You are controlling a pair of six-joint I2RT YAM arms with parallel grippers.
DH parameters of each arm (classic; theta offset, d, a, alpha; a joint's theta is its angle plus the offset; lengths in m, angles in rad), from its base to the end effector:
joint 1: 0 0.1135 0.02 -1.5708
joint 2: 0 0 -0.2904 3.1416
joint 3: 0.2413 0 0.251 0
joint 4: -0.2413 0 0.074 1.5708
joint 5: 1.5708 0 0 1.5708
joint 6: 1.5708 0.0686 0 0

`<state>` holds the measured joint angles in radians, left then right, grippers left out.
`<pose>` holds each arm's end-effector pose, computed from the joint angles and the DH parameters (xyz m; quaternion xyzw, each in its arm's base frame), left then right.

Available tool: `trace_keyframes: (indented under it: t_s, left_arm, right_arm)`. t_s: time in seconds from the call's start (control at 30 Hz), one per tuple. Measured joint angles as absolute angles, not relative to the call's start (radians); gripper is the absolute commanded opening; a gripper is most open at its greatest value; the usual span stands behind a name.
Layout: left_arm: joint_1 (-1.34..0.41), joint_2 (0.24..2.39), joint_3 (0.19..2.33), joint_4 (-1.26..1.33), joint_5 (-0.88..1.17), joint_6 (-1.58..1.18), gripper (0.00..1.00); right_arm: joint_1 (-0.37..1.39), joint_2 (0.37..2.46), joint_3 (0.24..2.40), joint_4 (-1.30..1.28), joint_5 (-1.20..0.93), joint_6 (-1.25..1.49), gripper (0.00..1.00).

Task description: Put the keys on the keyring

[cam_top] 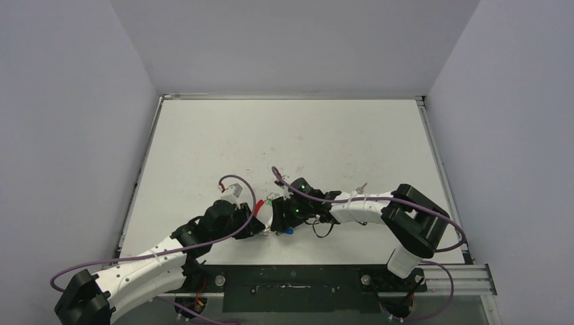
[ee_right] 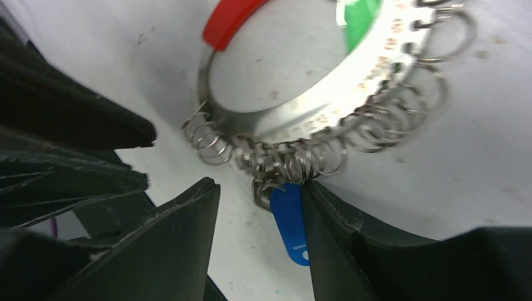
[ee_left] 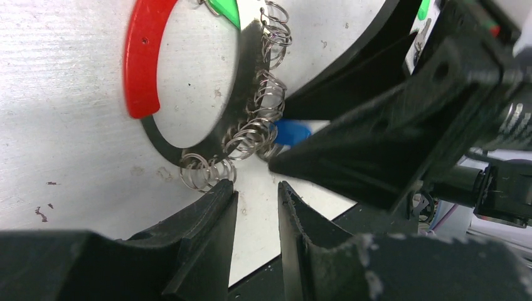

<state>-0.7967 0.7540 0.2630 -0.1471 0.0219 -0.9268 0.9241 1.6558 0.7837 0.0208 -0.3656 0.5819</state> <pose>0.1150 -0.1198 0.1653 -0.0531 0.8916 -0.3476 0.2853 0.1843 0.2848 0.1510 -0.2198 0.8961 0.3609 0.1362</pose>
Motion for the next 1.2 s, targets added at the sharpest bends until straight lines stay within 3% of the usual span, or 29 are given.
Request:
trace_keyframes:
  t_s: [0.07,0.13,0.23,0.43,0.63,0.83,0.97,1.1,1.2]
  left_arm:
    - [-0.796,0.754,0.261,-0.146,0.022,-0.930,0.29]
    - [-0.796,0.754,0.257,-0.147,0.022,-0.932,0.29]
    - [-0.794,0.754,0.253,-0.149,0.012,-0.932,0.29]
    - [-0.790,0.747,0.253,-0.151,0.012,-0.933,0.29]
    - [-0.788,0.729,0.253,-0.162,0.006,-0.933,0.30]
    - [-0.783,0.727,0.253,-0.187,-0.004,-0.933,0.32]
    - [-0.782,0.727,0.253,-0.196,-0.005,-0.933,0.33]
    - [-0.777,0.727,0.253,-0.205,-0.007,-0.933,0.33]
    - [-0.771,0.727,0.253,-0.213,-0.009,-0.932,0.33]
  right_arm:
    - [0.958,1.665,0.784,0.051,-0.386,0.594,0.41]
    - [0.982,1.666,0.784,0.090,-0.419,0.613,0.23]
    - [0.995,1.653,0.776,0.159,-0.457,0.638,0.17]
    - [0.987,1.504,0.748,0.177,-0.424,0.632,0.28]
    - [0.914,1.462,0.772,0.108,-0.334,0.595,0.53]
    - [0.852,1.601,0.810,0.015,-0.276,0.564,0.54]
    - [0.860,1.679,0.825,-0.001,-0.282,0.559,0.47]
    - [0.896,1.697,0.844,0.007,-0.282,0.558,0.12]
    - [0.938,1.704,0.841,0.012,-0.292,0.574,0.07]
